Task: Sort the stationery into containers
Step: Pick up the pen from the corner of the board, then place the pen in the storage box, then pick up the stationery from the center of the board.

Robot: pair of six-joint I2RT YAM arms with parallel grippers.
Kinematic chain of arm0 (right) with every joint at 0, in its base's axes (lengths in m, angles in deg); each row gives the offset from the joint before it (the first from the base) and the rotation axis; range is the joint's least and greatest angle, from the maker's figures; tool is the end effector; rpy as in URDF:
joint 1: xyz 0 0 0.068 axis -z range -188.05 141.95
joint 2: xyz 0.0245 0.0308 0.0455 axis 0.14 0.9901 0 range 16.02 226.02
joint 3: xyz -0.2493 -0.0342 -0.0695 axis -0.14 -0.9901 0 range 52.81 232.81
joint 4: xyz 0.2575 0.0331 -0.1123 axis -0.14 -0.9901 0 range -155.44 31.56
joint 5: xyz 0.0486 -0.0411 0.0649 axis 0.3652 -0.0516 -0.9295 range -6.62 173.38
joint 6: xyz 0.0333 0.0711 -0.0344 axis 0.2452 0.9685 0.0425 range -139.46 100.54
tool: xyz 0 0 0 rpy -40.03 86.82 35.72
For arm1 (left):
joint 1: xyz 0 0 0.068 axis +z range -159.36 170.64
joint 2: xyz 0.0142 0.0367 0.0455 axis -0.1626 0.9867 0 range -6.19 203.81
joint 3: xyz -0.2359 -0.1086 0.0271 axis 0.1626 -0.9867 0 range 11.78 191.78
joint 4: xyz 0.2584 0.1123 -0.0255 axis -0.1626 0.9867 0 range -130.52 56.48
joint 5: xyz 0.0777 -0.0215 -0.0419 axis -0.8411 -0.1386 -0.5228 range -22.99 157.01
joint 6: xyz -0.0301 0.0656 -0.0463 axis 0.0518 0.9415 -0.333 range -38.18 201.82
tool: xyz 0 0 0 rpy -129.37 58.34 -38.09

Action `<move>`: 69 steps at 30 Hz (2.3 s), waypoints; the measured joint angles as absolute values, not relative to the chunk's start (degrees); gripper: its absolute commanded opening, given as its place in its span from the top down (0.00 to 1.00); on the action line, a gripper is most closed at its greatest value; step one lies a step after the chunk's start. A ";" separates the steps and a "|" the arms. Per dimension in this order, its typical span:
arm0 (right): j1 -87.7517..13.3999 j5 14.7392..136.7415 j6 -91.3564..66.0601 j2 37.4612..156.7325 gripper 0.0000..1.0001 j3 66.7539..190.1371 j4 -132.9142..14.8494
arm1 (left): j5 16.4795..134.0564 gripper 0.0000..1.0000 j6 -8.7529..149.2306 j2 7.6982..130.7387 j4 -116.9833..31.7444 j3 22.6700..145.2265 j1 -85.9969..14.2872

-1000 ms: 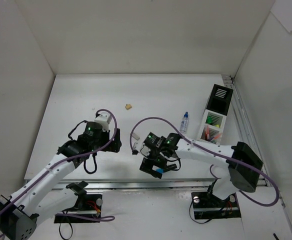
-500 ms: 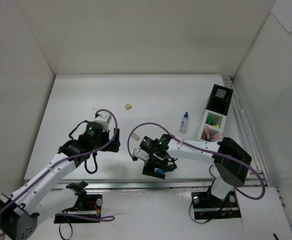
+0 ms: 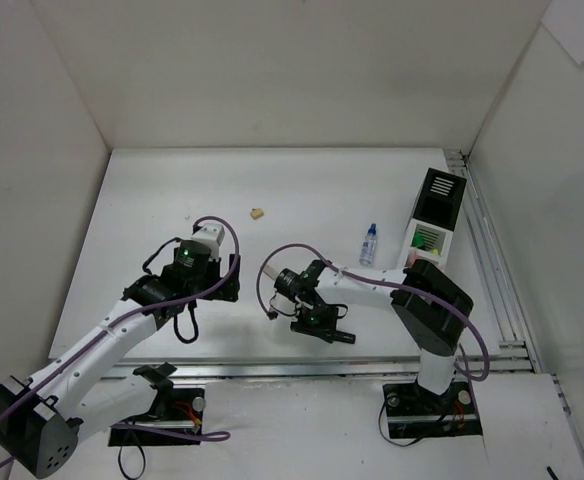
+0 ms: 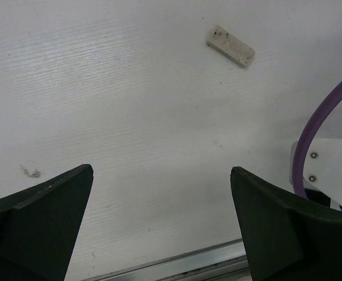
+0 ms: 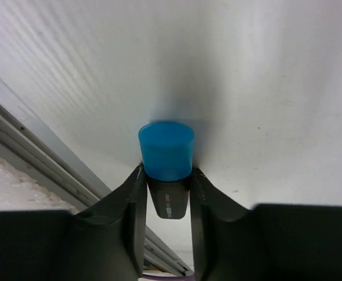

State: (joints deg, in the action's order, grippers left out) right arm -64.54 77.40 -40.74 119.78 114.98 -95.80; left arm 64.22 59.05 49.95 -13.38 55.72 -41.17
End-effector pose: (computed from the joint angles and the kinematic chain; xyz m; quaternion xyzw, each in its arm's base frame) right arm 0.1857 0.2950 0.0788 -0.6279 0.7706 0.0785 0.0758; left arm 0.2311 -0.1390 0.2300 0.0609 0.9016 -0.1767 0.3902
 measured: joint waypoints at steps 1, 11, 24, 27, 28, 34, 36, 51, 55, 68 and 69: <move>-63.71 76.92 -40.35 120.11 0.88 115.49 -96.11 | 64.07 0.01 59.05 50.54 -13.36 55.98 -41.17; -61.39 80.29 -37.86 115.87 1.00 112.95 -88.98 | 62.93 0.00 59.05 51.46 -13.27 57.41 -41.17; -43.03 89.69 -34.36 81.44 0.94 102.63 -52.98 | 64.26 0.01 60.67 54.35 -14.32 60.92 -38.85; -37.68 92.64 -33.90 78.95 0.94 102.13 -50.12 | 64.64 0.01 60.74 56.49 -14.98 62.30 -37.91; -35.51 93.36 -33.57 78.43 0.95 101.69 -49.38 | 64.88 0.01 60.76 57.30 -15.17 62.67 -37.63; -22.75 95.02 -30.77 77.77 0.94 97.69 -47.74 | 67.41 0.01 60.78 62.34 -15.59 64.88 -36.71; -19.40 94.85 -29.64 77.77 0.94 95.86 -46.93 | 67.72 0.01 60.78 63.81 -15.59 65.80 -36.71; -9.52 88.59 -24.61 82.25 0.56 87.68 -36.02 | 70.47 0.01 60.74 70.72 -16.37 70.04 -36.71; -9.50 88.40 -23.15 78.82 0.02 87.01 -36.83 | 70.67 0.01 60.74 71.07 -16.44 70.45 -36.71; -10.07 74.26 -17.29 67.22 0.02 99.86 -46.45 | 71.24 0.01 60.72 65.86 -17.49 68.20 -36.71; -10.33 71.39 -16.59 68.90 0.02 101.34 -46.80 | 71.26 0.01 60.72 65.12 -17.40 67.81 -36.71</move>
State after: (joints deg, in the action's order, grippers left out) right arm -10.33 71.39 -16.59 68.90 101.34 -46.80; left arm 71.26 60.72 65.12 -17.40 67.81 -36.71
